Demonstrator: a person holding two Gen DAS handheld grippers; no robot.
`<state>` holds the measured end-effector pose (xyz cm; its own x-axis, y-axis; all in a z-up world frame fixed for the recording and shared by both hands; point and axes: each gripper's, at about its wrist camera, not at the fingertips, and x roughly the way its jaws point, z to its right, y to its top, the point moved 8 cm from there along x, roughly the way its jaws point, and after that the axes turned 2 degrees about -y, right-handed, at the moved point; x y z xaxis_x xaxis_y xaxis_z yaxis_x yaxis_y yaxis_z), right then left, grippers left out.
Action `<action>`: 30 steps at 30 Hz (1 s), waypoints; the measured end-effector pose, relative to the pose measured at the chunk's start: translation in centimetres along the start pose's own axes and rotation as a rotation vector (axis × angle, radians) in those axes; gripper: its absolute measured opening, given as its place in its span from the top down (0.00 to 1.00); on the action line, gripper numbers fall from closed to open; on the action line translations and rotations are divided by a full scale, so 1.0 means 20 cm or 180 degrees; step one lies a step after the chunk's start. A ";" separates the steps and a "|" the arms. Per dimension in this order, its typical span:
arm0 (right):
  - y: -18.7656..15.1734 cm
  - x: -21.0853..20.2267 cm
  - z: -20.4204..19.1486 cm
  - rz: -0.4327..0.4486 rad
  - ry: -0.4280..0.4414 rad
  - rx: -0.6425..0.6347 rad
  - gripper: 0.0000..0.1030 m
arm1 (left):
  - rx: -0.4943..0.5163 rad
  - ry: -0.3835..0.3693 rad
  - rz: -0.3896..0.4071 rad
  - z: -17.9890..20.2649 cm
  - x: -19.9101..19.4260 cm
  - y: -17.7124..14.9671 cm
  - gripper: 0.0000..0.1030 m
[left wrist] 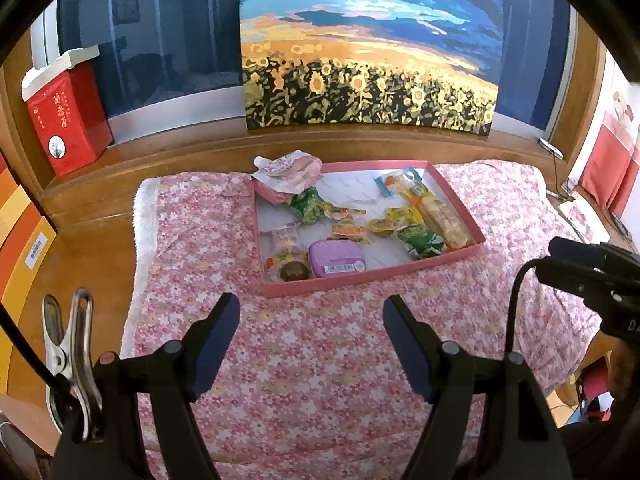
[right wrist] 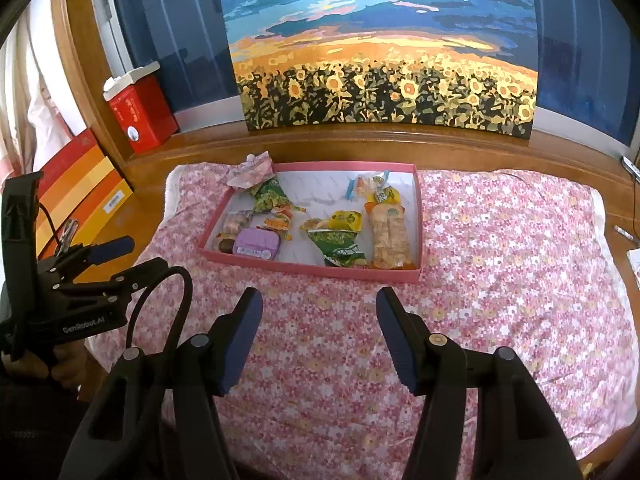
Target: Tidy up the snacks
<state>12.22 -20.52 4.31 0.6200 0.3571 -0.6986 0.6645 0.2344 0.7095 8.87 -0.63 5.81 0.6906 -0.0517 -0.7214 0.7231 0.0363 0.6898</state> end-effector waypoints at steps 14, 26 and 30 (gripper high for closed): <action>-0.01 0.00 -0.01 -0.0014 0.0017 -0.0027 0.41 | -0.0006 0.0046 0.0007 -0.01 -0.01 0.00 0.25; -0.03 -0.01 -0.03 -0.0017 0.0020 -0.0049 0.41 | 0.0079 0.0047 0.0053 0.01 -0.04 0.01 0.24; -0.04 -0.01 -0.03 -0.0020 0.0025 -0.0031 0.41 | 0.0079 0.0039 0.0050 0.01 -0.04 0.01 0.24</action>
<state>11.38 -20.26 3.99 0.6126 0.3626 -0.7023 0.6642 0.2455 0.7061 8.42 -0.76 6.46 0.7021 -0.0391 -0.7110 0.7118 0.0121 0.7023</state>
